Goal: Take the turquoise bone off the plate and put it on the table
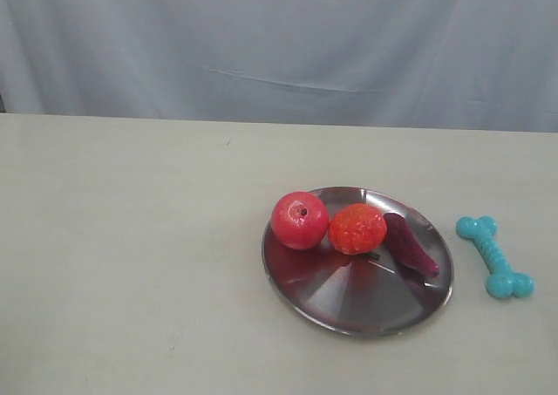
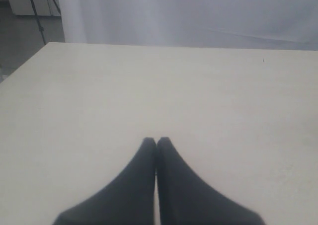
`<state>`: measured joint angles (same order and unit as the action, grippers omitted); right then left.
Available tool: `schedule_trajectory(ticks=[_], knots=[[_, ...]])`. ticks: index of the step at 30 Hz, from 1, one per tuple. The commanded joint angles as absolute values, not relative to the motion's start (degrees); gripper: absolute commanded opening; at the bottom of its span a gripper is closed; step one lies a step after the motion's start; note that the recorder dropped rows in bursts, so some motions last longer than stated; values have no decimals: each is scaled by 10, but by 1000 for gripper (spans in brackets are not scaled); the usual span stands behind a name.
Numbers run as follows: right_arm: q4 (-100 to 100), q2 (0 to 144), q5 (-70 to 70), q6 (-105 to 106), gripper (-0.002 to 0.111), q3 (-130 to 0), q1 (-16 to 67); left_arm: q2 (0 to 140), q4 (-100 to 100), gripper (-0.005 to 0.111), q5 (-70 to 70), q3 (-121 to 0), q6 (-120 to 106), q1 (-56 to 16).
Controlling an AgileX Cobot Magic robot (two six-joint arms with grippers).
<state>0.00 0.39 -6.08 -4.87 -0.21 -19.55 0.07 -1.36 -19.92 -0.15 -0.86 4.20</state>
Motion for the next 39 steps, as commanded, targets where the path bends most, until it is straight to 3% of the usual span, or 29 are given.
schedule_trajectory(ticks=[1, 11, 39], knots=[[0, 0, -112, -47, -1, 0, -198, 0, -15, 0, -196, 0, -6, 45], [-3, 0, -204, -47, -1, 0, -184, 0, -15, 0, -196, 0, -6, 45], [0, 0, -203, -47, -1, 0, -184, 0, -20, 0, -196, 0, -6, 45]])
